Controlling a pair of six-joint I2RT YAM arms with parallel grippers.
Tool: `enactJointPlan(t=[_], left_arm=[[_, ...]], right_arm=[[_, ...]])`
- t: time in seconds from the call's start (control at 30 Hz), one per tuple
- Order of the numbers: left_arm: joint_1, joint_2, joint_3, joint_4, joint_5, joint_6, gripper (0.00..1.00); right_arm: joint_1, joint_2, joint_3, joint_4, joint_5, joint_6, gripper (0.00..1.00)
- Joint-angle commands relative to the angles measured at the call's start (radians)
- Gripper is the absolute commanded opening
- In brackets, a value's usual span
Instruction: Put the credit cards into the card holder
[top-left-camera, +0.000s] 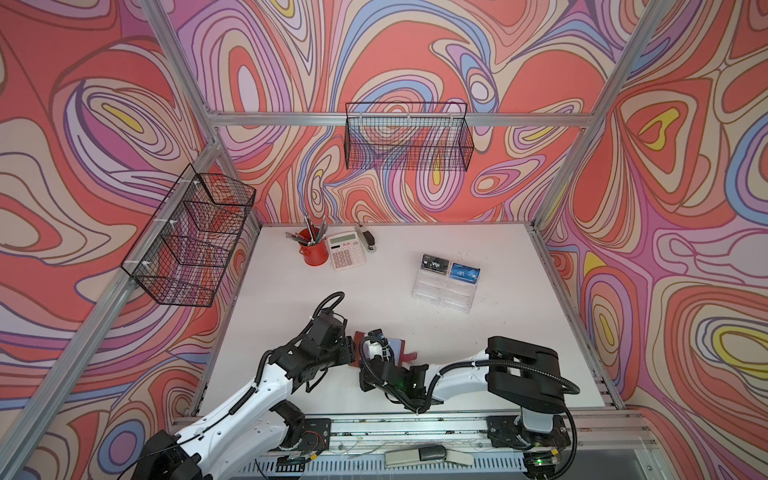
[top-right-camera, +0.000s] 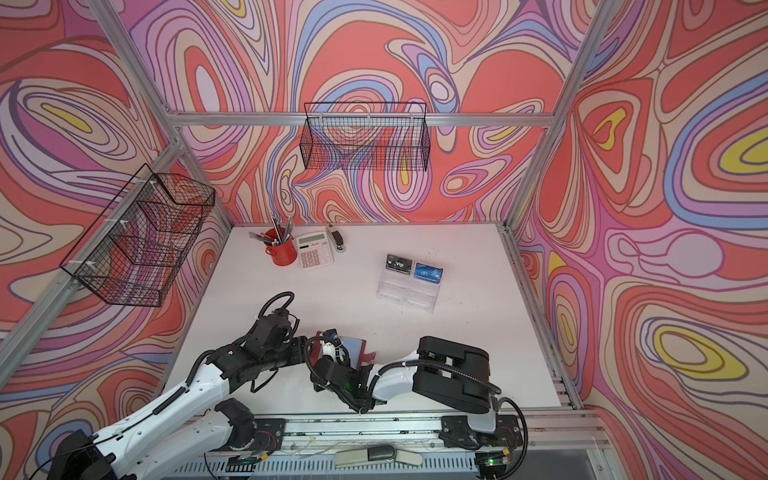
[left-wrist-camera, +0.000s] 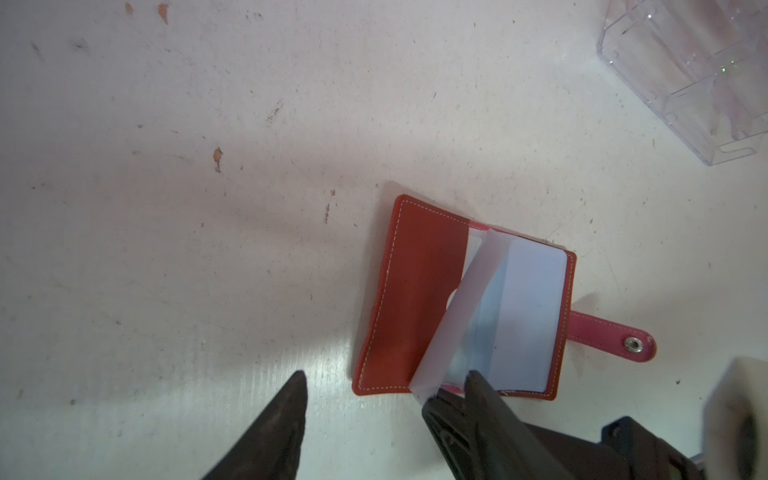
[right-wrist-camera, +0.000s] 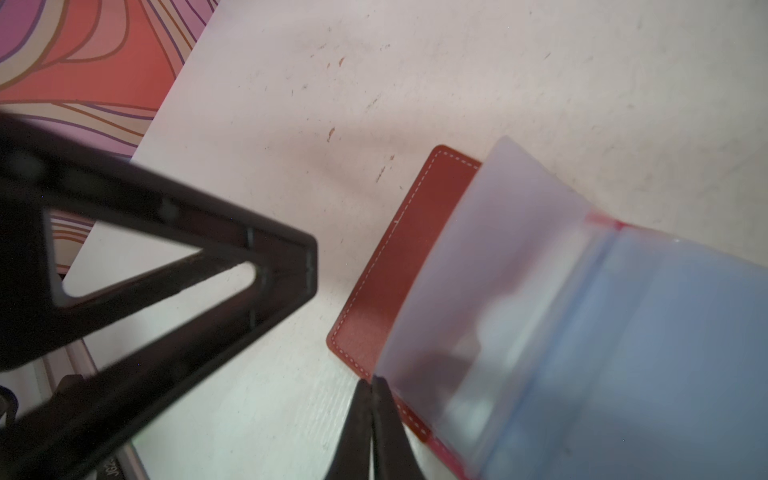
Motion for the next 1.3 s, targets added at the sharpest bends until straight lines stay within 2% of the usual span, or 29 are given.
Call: enactJointPlan(t=[0.0,0.13,0.27,0.5,0.63,0.83,1.03,1.13,1.27], left_arm=[[0.015,0.001,0.022,0.011,-0.009,0.015,0.65],[0.042,0.005,0.011,0.046,0.033,0.021,0.65],[0.074,0.02,-0.003,0.083,0.086,0.024,0.66],[0.107,0.085,-0.027,0.176,0.196,0.023,0.66],[0.109,0.124,-0.038,0.199,0.214,0.014,0.66],[0.111,0.192,-0.034,0.243,0.218,0.017,0.64],[0.111,0.234,-0.038,0.236,0.172,0.014,0.58],[0.112,0.254,-0.052,0.27,0.197,0.014,0.55],[0.111,0.281,-0.069,0.316,0.246,0.008,0.46]], right_arm=[[0.006,0.029,0.022,0.016,-0.006,-0.008,0.0],[0.006,0.04,0.028,0.034,-0.013,-0.01,0.01],[-0.006,0.053,0.026,0.057,-0.036,-0.007,0.06],[-0.039,0.049,-0.014,0.137,-0.113,0.005,0.23],[-0.049,0.025,-0.049,0.176,-0.13,0.002,0.32],[-0.055,-0.024,-0.107,0.239,-0.136,-0.012,0.33],[-0.063,-0.129,-0.191,0.236,-0.075,0.003,0.3],[-0.067,-0.175,-0.221,0.214,-0.045,0.018,0.29],[-0.077,-0.174,-0.239,0.195,-0.036,0.047,0.27]])
